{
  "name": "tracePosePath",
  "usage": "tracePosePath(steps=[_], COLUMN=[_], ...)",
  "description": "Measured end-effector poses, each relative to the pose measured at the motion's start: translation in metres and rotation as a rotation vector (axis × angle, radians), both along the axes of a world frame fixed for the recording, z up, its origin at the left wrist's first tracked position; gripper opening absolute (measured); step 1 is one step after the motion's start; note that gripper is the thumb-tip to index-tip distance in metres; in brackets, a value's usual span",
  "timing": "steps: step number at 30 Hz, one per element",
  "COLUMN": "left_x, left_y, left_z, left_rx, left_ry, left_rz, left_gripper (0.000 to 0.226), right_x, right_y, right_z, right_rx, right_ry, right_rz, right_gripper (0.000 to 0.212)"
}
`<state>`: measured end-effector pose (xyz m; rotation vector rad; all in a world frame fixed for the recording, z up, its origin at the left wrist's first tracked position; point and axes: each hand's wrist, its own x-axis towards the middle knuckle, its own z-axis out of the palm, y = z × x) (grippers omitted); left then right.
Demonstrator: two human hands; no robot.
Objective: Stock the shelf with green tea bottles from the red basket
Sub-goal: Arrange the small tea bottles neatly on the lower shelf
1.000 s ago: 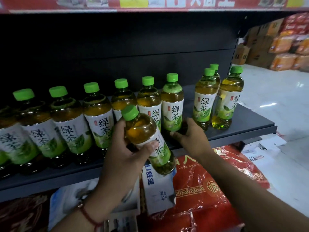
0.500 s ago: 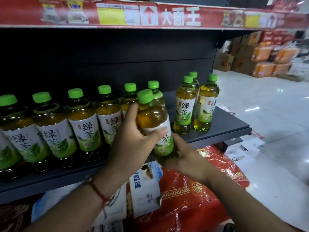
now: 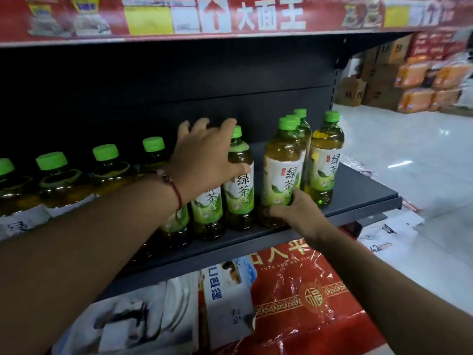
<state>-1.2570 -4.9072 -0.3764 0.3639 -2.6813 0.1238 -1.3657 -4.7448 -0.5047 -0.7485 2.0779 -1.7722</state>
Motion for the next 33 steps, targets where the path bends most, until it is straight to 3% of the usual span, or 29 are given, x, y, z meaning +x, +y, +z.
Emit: tracePosePath(steps=[3, 8, 11, 17, 20, 22, 24, 26, 27, 30, 33], left_x=[-0.005, -0.001, -0.003, -0.001, -0.008, -0.017, -0.029, -0.041, -0.045, -0.051, -0.053], left_y=[-0.002, 0.0, 0.0, 0.007, 0.013, 0.022, 0.032, 0.039, 0.041, 0.042, 0.039], left_z=[0.003, 0.003, 0.001, 0.0, -0.001, 0.002, 0.006, 0.008, 0.007, -0.001, -0.006], left_rx=[0.038, 0.025, 0.016, 0.019, -0.056, -0.102, -0.125, -0.115, -0.108, -0.091, -0.114], left_ry=[-0.021, 0.003, 0.015, 0.013, 0.05, 0.089, 0.096, 0.044, 0.01, -0.022, 0.031], left_rz=[-0.011, 0.01, 0.006, 0.019, -0.003, -0.033, -0.06, -0.061, -0.053, -0.046, -0.049], left_gripper=[0.085, 0.085, 0.087, 0.094, 0.103, 0.102, 0.101, 0.103, 0.104, 0.099, 0.096], right_x=[-0.004, -0.002, -0.001, -0.004, -0.002, -0.01, -0.031, -0.053, -0.062, -0.076, -0.092], right_y=[-0.005, -0.01, -0.011, -0.015, 0.004, 0.024, 0.04, 0.048, 0.051, 0.055, 0.052], right_z=[-0.005, -0.006, -0.012, -0.008, 0.004, 0.014, 0.021, 0.022, 0.017, 0.002, -0.009], right_rx=[0.066, 0.137, 0.11, 0.271, 0.129, -0.001, 0.041, 0.212, 0.292, 0.415, 0.407], right_ry=[0.057, 0.323, 0.349, 0.389, 0.251, 0.255, 0.292, 0.229, 0.205, 0.289, 0.363], right_rz=[-0.03, -0.1, -0.152, -0.194, -0.218, -0.435, -0.618, -0.616, -0.556, -0.446, -0.484], right_gripper=[0.039, 0.057, 0.063, 0.075, 0.055, 0.044, 0.059, 0.086, 0.087, 0.059, 0.052])
